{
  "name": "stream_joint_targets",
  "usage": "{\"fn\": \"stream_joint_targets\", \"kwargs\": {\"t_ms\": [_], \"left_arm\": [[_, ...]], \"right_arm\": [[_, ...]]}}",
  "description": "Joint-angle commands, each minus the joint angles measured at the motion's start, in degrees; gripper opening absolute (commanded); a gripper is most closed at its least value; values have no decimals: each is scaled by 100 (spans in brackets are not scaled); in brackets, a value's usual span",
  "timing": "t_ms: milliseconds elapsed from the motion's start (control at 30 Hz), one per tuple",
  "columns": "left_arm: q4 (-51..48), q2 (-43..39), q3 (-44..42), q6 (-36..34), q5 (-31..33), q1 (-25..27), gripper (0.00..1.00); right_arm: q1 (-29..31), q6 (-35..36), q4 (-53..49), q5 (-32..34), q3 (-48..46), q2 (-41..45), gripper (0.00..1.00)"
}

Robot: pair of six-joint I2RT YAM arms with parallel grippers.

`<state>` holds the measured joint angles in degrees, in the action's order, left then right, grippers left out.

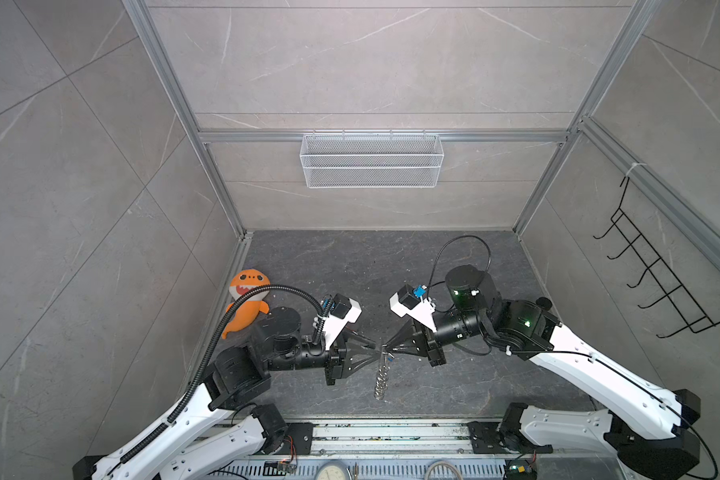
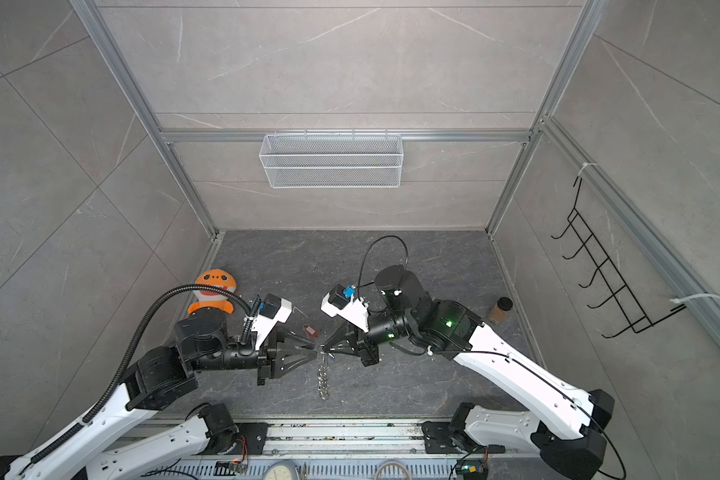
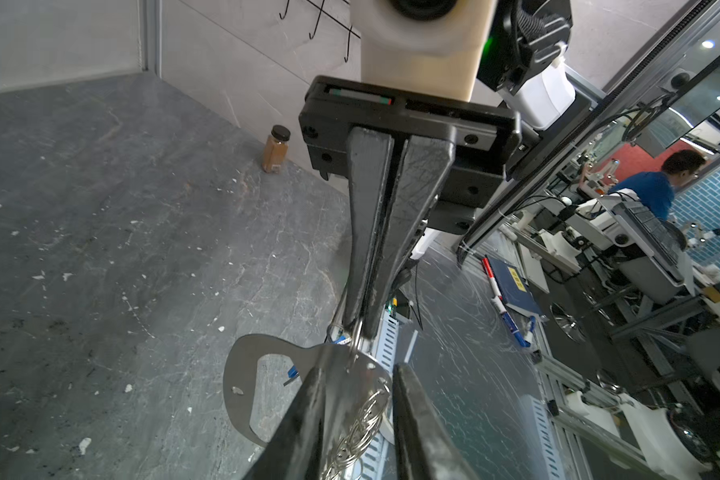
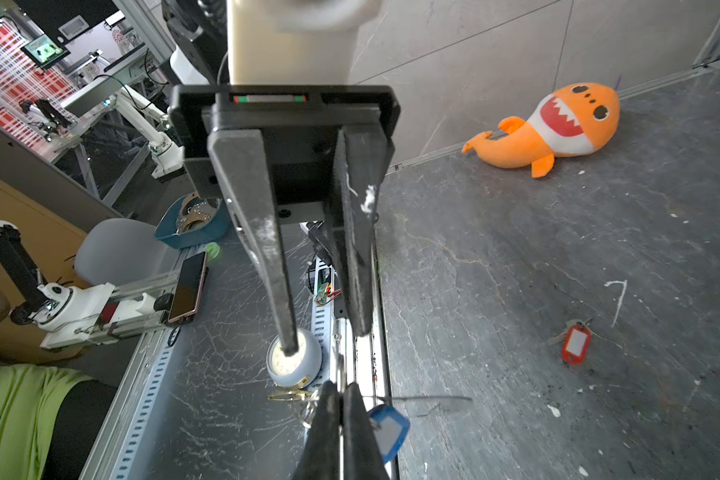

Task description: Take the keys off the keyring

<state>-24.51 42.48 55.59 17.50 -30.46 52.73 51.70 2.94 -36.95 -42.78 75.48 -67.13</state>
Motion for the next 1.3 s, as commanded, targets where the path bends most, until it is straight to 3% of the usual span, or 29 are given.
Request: {"fn": "stream_joint_targets", "kwargs": {"t_ms": [0, 433, 700, 900, 1067, 1267], "left_arm": [[-34, 112, 254, -93, -433, -15, 29], [-172, 381, 463, -196, -550, -32, 18], [-264, 481, 516, -213, -568, -37, 17], [-217, 446, 502, -211, -499, -41, 0], [7, 319, 361, -316, -270, -35, 0], [719, -265, -121, -300, 223, -35, 0]], "right_arm": [[-25, 243, -350, -206, 282, -82, 0], [-17, 299, -445, -178, 314, -150, 0], [-20, 279, -418, -154, 344, -160, 0], [-11, 226, -359, -145, 359, -151, 0], [-12, 40, -133, -195, 296, -111, 0], [-11, -581, 1058, 175, -332, 420, 37]]}}
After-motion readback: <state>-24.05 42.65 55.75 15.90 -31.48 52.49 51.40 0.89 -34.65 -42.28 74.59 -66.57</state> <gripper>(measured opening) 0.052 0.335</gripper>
